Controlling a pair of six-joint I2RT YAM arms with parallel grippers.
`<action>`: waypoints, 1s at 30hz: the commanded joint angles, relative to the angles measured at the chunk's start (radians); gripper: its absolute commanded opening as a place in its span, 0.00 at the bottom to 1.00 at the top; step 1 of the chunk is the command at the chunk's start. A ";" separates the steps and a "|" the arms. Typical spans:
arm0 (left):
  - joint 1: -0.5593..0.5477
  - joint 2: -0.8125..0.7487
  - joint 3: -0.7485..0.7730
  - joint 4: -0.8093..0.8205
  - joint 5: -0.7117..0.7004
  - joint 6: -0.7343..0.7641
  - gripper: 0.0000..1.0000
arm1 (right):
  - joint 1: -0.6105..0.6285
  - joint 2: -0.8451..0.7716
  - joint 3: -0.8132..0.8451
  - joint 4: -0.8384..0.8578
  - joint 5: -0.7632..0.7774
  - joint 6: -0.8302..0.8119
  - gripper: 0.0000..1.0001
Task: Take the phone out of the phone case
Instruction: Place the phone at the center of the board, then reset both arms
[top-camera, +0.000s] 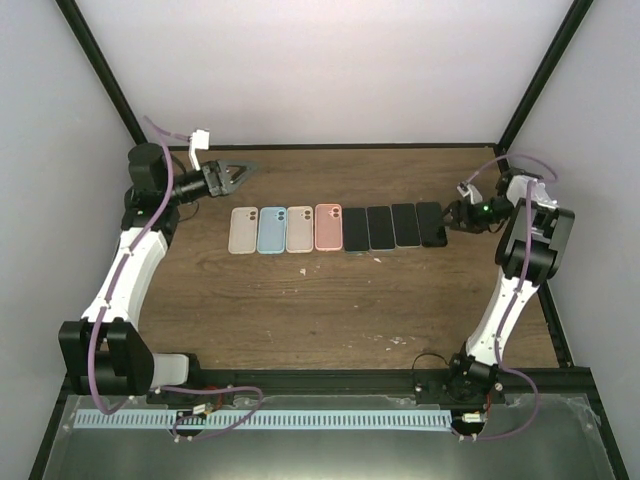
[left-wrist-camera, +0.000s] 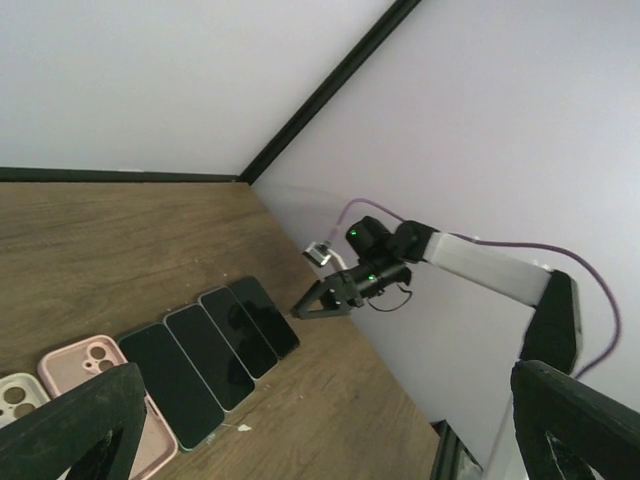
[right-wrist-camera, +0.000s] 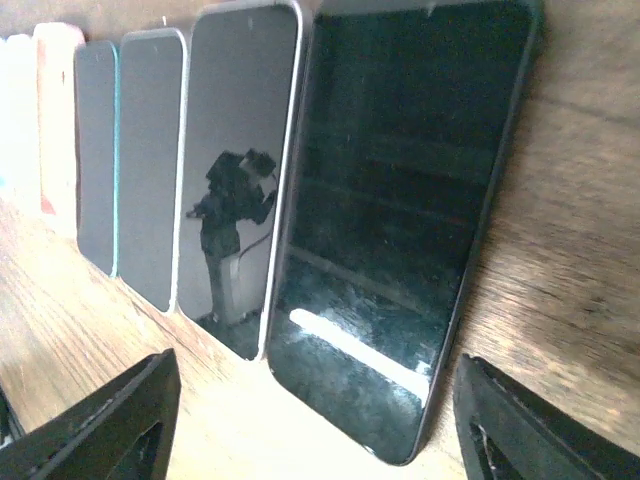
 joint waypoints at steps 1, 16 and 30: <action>0.023 -0.012 0.050 -0.115 -0.054 0.117 1.00 | 0.010 -0.100 0.004 0.046 0.031 0.002 0.76; 0.297 -0.058 0.132 -0.394 -0.285 0.421 1.00 | 0.015 -0.341 -0.056 0.234 -0.054 0.070 1.00; 0.378 -0.147 -0.261 -0.125 -0.590 0.544 1.00 | 0.048 -0.800 -0.619 1.040 0.028 0.418 1.00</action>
